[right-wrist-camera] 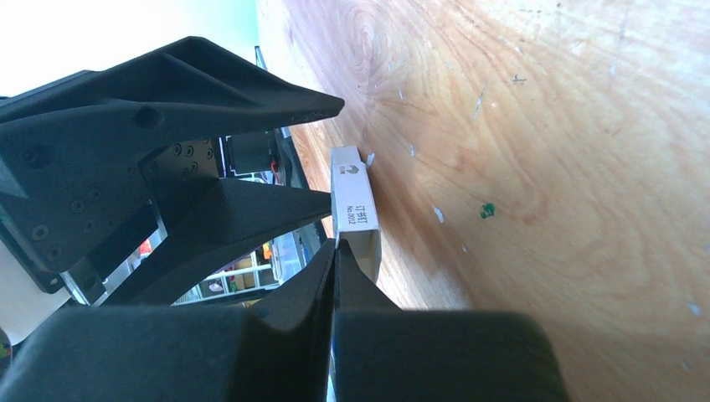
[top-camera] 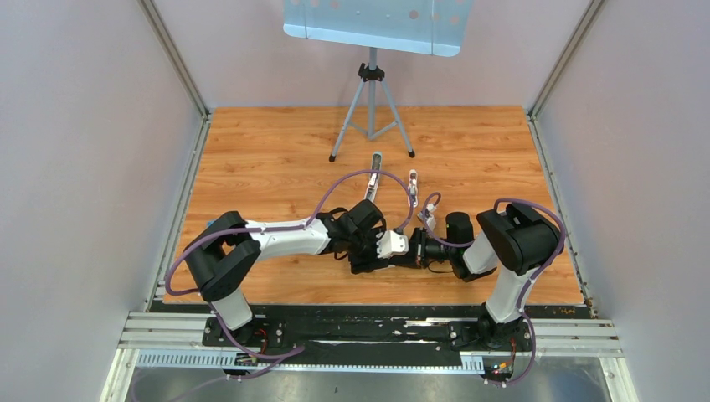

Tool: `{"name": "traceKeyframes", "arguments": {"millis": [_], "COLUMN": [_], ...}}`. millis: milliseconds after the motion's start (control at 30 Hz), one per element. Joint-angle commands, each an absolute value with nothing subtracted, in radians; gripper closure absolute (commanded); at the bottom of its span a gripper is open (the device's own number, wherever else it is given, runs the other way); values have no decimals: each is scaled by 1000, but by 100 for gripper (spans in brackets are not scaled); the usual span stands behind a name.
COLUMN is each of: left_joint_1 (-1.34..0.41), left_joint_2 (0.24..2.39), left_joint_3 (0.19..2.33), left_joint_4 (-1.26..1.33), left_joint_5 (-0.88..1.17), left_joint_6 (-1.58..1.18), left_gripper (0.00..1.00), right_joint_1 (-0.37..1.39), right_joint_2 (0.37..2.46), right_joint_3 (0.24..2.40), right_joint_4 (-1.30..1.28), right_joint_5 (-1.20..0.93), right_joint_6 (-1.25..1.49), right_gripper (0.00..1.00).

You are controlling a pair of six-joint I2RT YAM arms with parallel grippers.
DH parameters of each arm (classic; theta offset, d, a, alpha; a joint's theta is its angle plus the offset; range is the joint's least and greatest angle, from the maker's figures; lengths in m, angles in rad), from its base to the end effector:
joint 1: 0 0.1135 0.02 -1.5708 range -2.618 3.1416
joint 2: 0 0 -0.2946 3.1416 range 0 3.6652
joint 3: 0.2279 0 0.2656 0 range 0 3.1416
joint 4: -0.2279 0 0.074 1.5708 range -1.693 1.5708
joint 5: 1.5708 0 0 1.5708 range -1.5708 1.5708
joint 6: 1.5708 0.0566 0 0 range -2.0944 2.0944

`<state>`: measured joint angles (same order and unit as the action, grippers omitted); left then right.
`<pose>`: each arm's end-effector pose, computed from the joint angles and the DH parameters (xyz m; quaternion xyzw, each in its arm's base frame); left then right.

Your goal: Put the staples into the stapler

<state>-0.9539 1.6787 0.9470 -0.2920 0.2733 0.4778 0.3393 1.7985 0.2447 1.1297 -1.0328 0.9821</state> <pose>0.1907 -0.2953 0.1684 0.6537 0.6956 -0.1906 0.2292 0.2146 0.1273 0.1004 -0.0233 0.7777 0.6170 0.1179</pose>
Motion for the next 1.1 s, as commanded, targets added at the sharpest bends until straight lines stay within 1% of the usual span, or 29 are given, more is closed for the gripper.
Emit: {"name": "traceKeyframes", "arguments": {"millis": [0,100,367,500,567,667,767,1067], "left_joint_1": [-965,-965,-965,-965,-966,-966,-966,-965], "left_joint_2": [1713,1725,1722,1726,1727,1721,1713,1702], "left_joint_3": [984,989,966,966,967,962,953,937], "left_joint_4": [-304,-305,-319,-309,-308,-309,-315,-340], "left_joint_5": [301,303,305,302,306,299,278,224], "left_joint_6": [501,495,469,455,454,455,456,458], "left_gripper": [39,40,51,61,63,68,71,76], "right_joint_1": [325,325,324,325,325,323,317,286], "right_joint_2": [1821,1828,1829,1827,1828,1827,1827,1821], "right_joint_3": [239,240,237,237,238,236,233,207], "right_joint_4": [1156,1160,1167,1173,1178,1184,1183,1187], "right_joint_5": [-1061,-1063,-1062,-1057,-1056,-1057,-1061,-1077], "right_joint_6": [960,960,963,968,976,980,979,973], "right_gripper": [100,100,100,100,100,100,100,100]}}
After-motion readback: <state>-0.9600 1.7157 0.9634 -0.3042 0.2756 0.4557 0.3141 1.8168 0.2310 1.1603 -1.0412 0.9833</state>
